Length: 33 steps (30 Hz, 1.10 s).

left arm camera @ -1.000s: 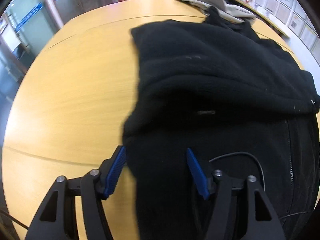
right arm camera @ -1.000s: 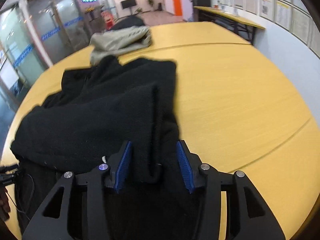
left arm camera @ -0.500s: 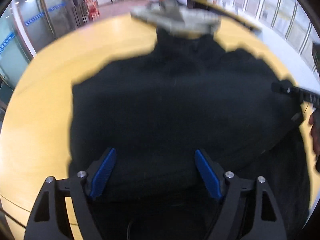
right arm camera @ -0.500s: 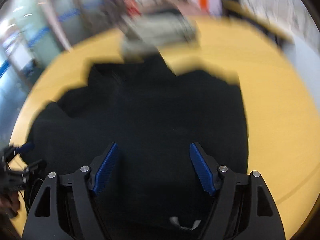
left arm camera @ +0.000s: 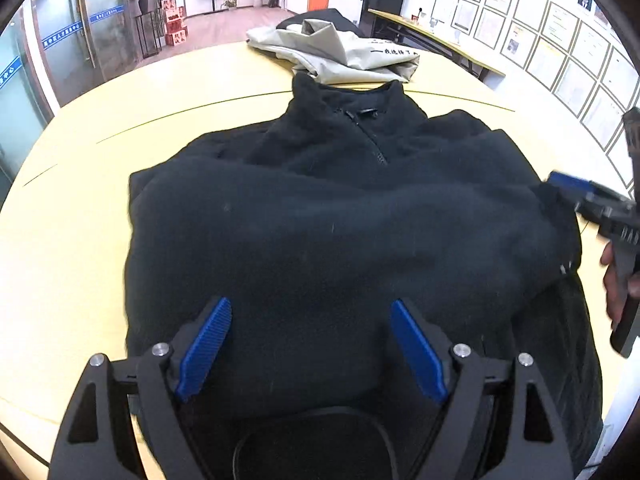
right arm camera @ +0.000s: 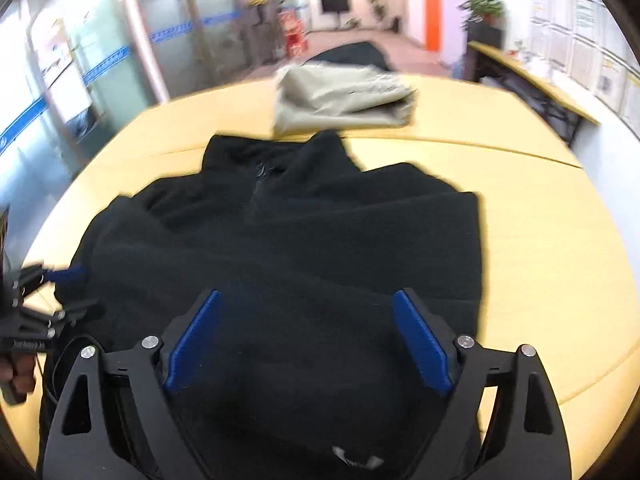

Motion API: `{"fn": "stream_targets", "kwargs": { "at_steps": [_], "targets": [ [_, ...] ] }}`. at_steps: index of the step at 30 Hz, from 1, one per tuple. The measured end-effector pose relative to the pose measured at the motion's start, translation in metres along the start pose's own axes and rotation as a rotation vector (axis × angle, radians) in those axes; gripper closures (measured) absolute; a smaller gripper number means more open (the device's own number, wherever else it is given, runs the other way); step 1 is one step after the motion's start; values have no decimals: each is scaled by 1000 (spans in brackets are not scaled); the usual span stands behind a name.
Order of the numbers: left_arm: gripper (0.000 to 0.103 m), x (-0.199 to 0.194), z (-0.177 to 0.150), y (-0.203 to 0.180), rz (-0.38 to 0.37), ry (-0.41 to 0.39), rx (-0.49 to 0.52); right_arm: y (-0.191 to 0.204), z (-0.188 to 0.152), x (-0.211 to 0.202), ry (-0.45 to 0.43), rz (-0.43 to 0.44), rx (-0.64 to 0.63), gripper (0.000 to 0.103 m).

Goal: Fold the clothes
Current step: 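Release the sleeve with the left tool and pull back, then move both tools to the jacket hem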

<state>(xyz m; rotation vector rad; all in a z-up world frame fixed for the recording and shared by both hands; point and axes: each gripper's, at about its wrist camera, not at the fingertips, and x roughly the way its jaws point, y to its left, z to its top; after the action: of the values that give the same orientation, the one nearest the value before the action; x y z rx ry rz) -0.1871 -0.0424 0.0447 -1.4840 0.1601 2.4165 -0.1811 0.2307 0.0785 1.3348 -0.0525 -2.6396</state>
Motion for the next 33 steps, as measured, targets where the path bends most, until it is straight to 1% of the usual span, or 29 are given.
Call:
{"fn": "stream_targets", "kwargs": {
  "at_steps": [2,3,4,5,6,8,9,10,14,16,19,21,23,27,29,33],
  "targets": [
    [15,13,5,1,6,16,-1,-19,-10,24,88,-38,65,17],
    [11,19,7,1,8,24,-1,-29,-15,34,124,-51,97,30],
    [10,25,9,2,11,31,-2,-38,-20,31,107,-28,127,41],
    [9,24,10,3,15,35,-6,-46,-24,26,92,-10,149,43],
    [9,22,10,3,18,39,-12,-46,-26,17,86,-17,131,43],
    [10,17,11,5,25,45,-23,-46,-30,-1,74,-32,94,42],
    [11,15,11,6,29,48,-29,-46,-31,-11,66,-39,76,32],
    [11,-2,1,8,43,49,-39,-46,-33,-27,51,-49,63,20],
    [12,-78,-46,19,105,50,-80,-46,-42,-91,-12,-87,16,19],
    [12,-116,-69,25,137,51,-101,-53,-55,-128,-46,-75,44,18],
    [12,-173,-104,33,183,52,-132,-57,-82,-171,-56,-65,56,17],
    [12,-211,-127,39,215,52,-152,-60,-99,-193,-30,-87,31,17],
    [12,-239,-151,41,237,72,-163,-71,-118,-213,9,-82,27,17],
    [12,-294,-201,44,276,111,-184,-87,-151,-249,57,-40,3,17],
    [11,-304,-219,43,269,133,-190,-90,-166,-257,80,-3,-24,17],
    [11,-284,-247,34,196,183,-190,-81,-201,-265,157,68,-31,17]
  ]
}}
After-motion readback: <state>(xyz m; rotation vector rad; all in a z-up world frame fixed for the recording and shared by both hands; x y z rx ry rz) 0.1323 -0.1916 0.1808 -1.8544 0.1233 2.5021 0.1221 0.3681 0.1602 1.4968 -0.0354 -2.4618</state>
